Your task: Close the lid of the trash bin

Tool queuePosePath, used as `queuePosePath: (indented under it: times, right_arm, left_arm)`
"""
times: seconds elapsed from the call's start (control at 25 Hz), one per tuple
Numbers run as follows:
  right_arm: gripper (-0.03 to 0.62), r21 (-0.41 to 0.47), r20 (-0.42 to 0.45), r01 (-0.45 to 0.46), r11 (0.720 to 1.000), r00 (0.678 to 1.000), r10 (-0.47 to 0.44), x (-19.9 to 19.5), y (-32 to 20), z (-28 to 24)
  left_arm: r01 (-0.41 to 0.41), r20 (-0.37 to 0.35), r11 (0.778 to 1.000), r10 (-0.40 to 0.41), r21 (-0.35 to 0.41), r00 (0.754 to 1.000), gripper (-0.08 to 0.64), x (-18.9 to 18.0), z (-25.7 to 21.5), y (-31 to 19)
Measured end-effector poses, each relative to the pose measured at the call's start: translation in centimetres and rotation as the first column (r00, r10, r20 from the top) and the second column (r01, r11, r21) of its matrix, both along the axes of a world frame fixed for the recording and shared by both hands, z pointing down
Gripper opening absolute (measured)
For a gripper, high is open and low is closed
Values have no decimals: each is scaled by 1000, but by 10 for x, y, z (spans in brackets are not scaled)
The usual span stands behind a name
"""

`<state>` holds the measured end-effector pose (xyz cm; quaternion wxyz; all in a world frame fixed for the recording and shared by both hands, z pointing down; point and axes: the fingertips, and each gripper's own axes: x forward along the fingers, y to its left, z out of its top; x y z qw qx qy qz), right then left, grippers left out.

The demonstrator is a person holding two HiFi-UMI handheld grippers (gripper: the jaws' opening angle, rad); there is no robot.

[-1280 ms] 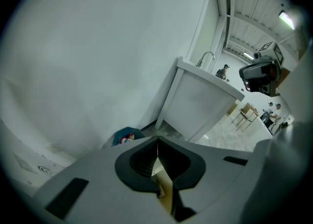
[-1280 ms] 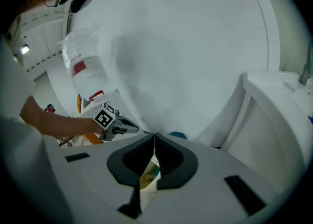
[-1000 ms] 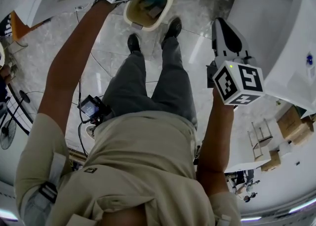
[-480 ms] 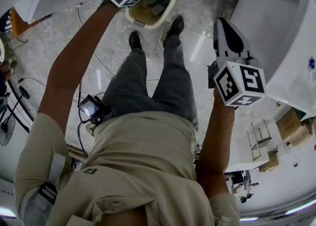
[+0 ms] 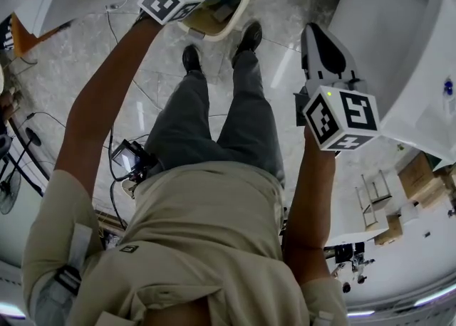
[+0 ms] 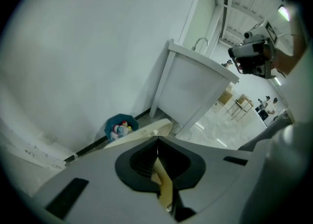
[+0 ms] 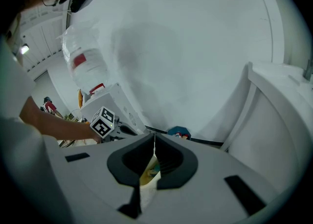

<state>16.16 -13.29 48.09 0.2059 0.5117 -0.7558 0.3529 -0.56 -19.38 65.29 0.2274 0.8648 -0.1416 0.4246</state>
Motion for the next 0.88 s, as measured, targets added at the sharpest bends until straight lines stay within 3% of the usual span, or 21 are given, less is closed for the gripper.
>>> queuePosePath:
  times: [0.16,0.36,0.88]
  right_arm:
    - [26,-5,-1,-2,1000,1000,2,-1,2,2]
    - [26,-14,-2,3,1000,1000,-3,-1,3,6]
    - [26,-16,1,2,1000,1000,-2,3,-2,7]
  left_arm:
    - [39,0,997,-39,63,999,17,2,-6,-31]
    - [85,-19,996,-84,42,996,15,5,1,-47]
    - [91,-8,996,-91,-6,996,15,-3,-2,-34]
